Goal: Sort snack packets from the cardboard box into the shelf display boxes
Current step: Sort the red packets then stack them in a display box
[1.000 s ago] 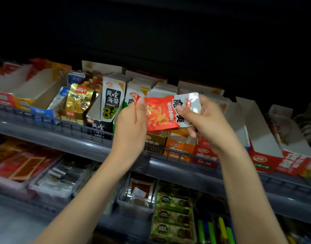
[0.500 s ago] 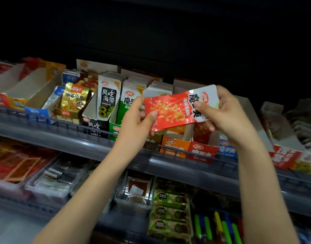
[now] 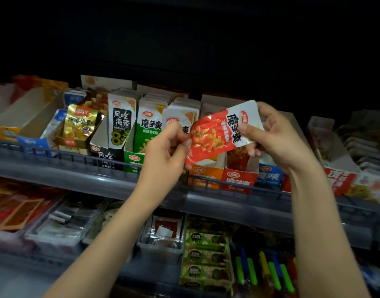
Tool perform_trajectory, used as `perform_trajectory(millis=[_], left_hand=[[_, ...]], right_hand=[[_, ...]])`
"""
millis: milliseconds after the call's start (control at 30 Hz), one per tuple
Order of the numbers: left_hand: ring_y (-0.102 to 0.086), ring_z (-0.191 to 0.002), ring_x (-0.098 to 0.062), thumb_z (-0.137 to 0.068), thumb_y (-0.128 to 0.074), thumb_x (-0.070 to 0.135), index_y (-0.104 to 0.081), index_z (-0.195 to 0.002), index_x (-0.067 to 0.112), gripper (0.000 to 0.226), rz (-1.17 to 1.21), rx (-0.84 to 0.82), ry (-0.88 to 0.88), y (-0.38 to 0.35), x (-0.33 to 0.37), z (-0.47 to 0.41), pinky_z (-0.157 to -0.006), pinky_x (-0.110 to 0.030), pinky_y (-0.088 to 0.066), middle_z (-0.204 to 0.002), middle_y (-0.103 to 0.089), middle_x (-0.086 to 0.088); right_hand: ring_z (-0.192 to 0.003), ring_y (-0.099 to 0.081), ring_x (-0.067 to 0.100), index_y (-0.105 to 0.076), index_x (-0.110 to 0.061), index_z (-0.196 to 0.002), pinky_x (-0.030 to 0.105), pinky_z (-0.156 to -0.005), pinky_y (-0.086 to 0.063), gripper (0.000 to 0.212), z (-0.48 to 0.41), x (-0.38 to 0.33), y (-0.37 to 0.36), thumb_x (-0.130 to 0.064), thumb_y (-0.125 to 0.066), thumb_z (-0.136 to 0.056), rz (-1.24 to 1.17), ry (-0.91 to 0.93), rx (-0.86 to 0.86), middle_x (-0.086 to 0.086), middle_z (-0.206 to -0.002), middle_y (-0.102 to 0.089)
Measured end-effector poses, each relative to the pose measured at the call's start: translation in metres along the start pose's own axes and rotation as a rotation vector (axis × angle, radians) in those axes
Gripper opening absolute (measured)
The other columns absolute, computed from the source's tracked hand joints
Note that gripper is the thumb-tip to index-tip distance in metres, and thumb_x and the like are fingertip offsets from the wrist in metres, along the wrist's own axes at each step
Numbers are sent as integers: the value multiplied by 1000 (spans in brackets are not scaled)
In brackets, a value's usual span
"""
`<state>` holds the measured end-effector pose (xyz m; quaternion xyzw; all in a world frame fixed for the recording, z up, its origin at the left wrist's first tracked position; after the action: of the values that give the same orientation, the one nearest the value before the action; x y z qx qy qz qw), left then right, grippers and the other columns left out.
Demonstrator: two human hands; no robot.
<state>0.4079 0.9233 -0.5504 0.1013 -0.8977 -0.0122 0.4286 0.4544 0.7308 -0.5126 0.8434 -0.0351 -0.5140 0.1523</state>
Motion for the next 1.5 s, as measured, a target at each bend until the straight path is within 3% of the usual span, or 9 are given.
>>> perform_trajectory(millis=[100,200,333,533,700,867,1133,1333,1500], left_hand=[[-63,-52,-12,-92,-56,2,-45,-82,10,17,161,-22,160,-9,-16,2,-44,-20,-51,-67,-65,-1],[-68,-62,-14,-89,-59,-1,-48,-90,12,17,202,-18,224,-16,-28,5,-53,-22,-54,-74,-69,-4],[-63,-88,-3,-88,-63,9,-50,-104,21,24,-144,-57,134,-21,-37,8,-79,-28,-55,-95,-66,8],[-48,-115,-17,-88,-54,20,-59,-110,20,22,-761,-152,-309,-41,-31,20,-96,-35,-32,-117,-59,3],[-35,-133,-20,-87,-41,34,-48,-130,24,44,-933,-276,-327,-51,-53,26,-104,-42,-19,-139,-49,-3],[-26,-140,-20,-86,-37,25,-36,-141,23,56,-1018,-295,-359,-57,-60,29,-108,-48,-13,-149,-39,-5],[-23,-143,-19,-74,-26,4,-34,-146,19,74,-1045,-345,-494,-84,-58,40,-108,-52,-11,-154,-31,-4],[-30,-139,-20,-73,-27,5,-39,-141,19,71,-1019,-373,-471,-93,-55,41,-110,-50,-6,-148,-42,-1],[-34,-135,-20,-72,-30,5,-43,-137,19,68,-1000,-374,-462,-91,-55,40,-112,-46,-5,-144,-45,0]], right_hand=[[-39,-50,5,-55,-20,-112,14,-39,-39,22,0,2,10,-13,-60,-91,65,10,88,-5,-74,-68],[-47,-52,-2,-57,-20,-105,12,-46,-41,15,0,-4,31,-14,-61,-91,173,83,328,-7,-84,-66],[-88,-61,6,-57,-20,-114,30,-69,-50,20,6,-11,56,-25,-57,-94,599,161,507,-9,-100,-62],[-86,-65,20,-59,-20,-110,39,-72,-53,21,8,-9,78,-31,-55,-92,755,209,610,-2,-94,-66],[-73,-68,13,-59,-21,-103,44,-69,-56,15,3,5,76,-30,-55,-92,612,205,609,-6,-81,-66],[-60,-63,1,-53,-24,-91,21,-59,-54,8,-2,16,78,-16,-55,-94,305,151,602,-7,-77,-61],[-75,-66,10,-58,-28,-105,45,-71,-57,13,5,18,78,-29,-52,-93,547,168,533,-9,-85,-65],[-87,-64,24,-60,-17,-115,25,-64,-33,23,2,-8,50,-26,-51,-96,1073,231,499,3,-93,-69],[-92,-61,28,-59,-13,-110,23,-62,-21,20,-10,18,34,-25,-51,-96,1134,103,442,7,-94,-66]])
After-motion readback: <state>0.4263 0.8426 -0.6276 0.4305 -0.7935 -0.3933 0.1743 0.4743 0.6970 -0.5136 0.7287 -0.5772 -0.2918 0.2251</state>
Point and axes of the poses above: each hand's wrist, its own z-axis away from the middle knuckle, its own y-axis out of the back of the hand, x = y × z, the point moved 7 cm from there along -z, towards the middle knuckle
